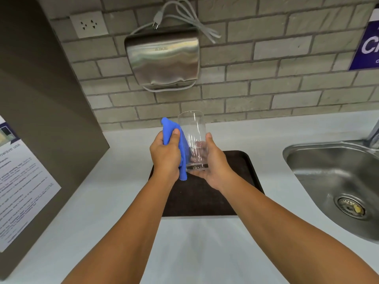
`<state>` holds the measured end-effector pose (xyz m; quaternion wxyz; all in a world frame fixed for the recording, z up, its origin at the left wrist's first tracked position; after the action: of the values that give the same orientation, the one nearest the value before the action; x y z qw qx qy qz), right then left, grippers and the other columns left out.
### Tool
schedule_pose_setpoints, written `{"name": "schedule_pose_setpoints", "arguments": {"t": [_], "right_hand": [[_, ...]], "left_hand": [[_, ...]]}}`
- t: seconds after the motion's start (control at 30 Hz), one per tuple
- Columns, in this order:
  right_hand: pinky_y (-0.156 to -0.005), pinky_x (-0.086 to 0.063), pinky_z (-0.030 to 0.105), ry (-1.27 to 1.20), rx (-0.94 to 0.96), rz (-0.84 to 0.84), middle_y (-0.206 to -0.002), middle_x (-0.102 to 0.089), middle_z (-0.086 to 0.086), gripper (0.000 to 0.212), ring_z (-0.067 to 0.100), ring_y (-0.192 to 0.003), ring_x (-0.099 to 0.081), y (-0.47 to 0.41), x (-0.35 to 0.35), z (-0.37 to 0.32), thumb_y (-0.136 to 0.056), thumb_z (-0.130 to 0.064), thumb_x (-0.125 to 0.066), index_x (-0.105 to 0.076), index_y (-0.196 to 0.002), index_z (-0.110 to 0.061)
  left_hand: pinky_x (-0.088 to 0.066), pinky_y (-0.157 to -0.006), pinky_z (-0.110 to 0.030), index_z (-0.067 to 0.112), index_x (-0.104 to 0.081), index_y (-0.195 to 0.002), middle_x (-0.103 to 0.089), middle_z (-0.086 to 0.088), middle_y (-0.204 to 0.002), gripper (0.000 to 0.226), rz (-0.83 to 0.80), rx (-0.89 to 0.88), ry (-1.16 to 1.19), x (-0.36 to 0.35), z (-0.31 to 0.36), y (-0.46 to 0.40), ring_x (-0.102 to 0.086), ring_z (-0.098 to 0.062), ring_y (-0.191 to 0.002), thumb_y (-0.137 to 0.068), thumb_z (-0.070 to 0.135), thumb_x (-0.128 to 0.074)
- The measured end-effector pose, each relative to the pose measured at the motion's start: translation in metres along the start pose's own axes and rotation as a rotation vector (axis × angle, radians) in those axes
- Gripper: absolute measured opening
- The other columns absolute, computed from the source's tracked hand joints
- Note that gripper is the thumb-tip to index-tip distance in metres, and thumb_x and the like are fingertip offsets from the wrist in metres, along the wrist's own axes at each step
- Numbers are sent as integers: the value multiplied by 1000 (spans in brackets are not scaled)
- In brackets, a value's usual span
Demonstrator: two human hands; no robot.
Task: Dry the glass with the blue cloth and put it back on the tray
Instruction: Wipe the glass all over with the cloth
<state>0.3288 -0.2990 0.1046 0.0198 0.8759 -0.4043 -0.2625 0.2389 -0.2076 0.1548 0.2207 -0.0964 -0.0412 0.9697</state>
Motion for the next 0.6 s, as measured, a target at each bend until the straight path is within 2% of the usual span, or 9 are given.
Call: {"name": "schedule_pose_setpoints", "arguments": {"t": [0.07,0.13,0.2,0.27,0.33,0.4,0.47,0.5,0.6], "right_hand": [[-78,-62,47,82,8,-25,-110,-75,11,67,28,-94,-75,3,-2,3,-82,-73,-53,-66,-114,-16],[-72,-62,43,118,25,-58,-109,-76,12,71,27,-91,-76,4,-4,4,-76,-73,-60,-66,-116,-15],[-71,-62,44,106,50,-43,-110,-74,12,65,28,-92,-76,4,-3,2,-74,-70,-64,-64,-113,-18],[-69,-62,43,108,68,-17,-111,-73,11,59,27,-92,-75,4,-4,0,-74,-68,-65,-64,-110,-22],[-65,-62,41,99,85,-25,-107,-76,11,58,25,-88,-77,6,-9,-1,-73,-67,-67,-67,-109,-21],[-68,-62,43,83,93,-51,-106,-76,12,58,25,-87,-77,8,-14,-1,-75,-64,-67,-69,-112,-19],[-75,-62,50,37,91,-70,-109,-74,19,57,32,-92,-75,8,-16,0,-77,-60,-69,-70,-114,-16],[-80,-61,53,13,85,-79,-110,-73,21,58,37,-96,-74,9,-16,0,-78,-58,-70,-70,-114,-14],[-85,-59,54,-62,68,-119,-108,-71,25,55,37,-93,-72,14,-19,3,-84,-53,-69,-67,-119,-10]], "left_hand": [[-50,-57,-20,24,-68,-85,-64,2,-75,15,-7,-40,-66,-2,3,4,-61,-16,-71,-93,33,-61],[-53,-61,-20,19,-70,-96,-69,-5,-90,19,-16,-41,-91,-2,6,8,-66,-17,-79,-94,35,-60],[-53,-67,-24,14,-70,-100,-67,-13,-105,25,-14,-61,-106,-3,12,11,-65,-18,-82,-94,36,-60],[-50,-67,-18,19,-68,-86,-64,-10,-103,19,-7,-169,-161,-5,22,18,-62,-12,-77,-93,35,-60],[-47,-65,-14,23,-66,-76,-57,1,-94,19,-58,-312,-257,-13,35,27,-60,-7,-80,-92,32,-62],[-49,-77,-24,17,-72,-85,-52,5,-96,16,-114,-374,-360,-21,42,29,-58,-17,-99,-91,29,-63],[-51,-87,-34,16,-74,-93,-51,2,-104,16,-127,-365,-410,-22,47,23,-56,-24,-106,-91,27,-63],[-52,-87,-33,17,-75,-95,-51,0,-107,16,-126,-351,-408,-22,48,19,-57,-24,-105,-91,27,-64],[-49,-71,-13,16,-74,-93,-51,-2,-106,15,-82,-337,-355,-19,52,10,-61,-15,-88,-88,28,-67]]}}
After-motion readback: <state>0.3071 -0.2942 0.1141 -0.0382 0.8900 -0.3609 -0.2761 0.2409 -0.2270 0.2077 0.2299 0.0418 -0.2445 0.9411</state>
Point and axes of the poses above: each hand's wrist, its own y-axis away from the middle knuckle, its own x-axis out of the back of the hand, z = x × y, the point moved 5 cm from there along -y, towards the middle knuckle
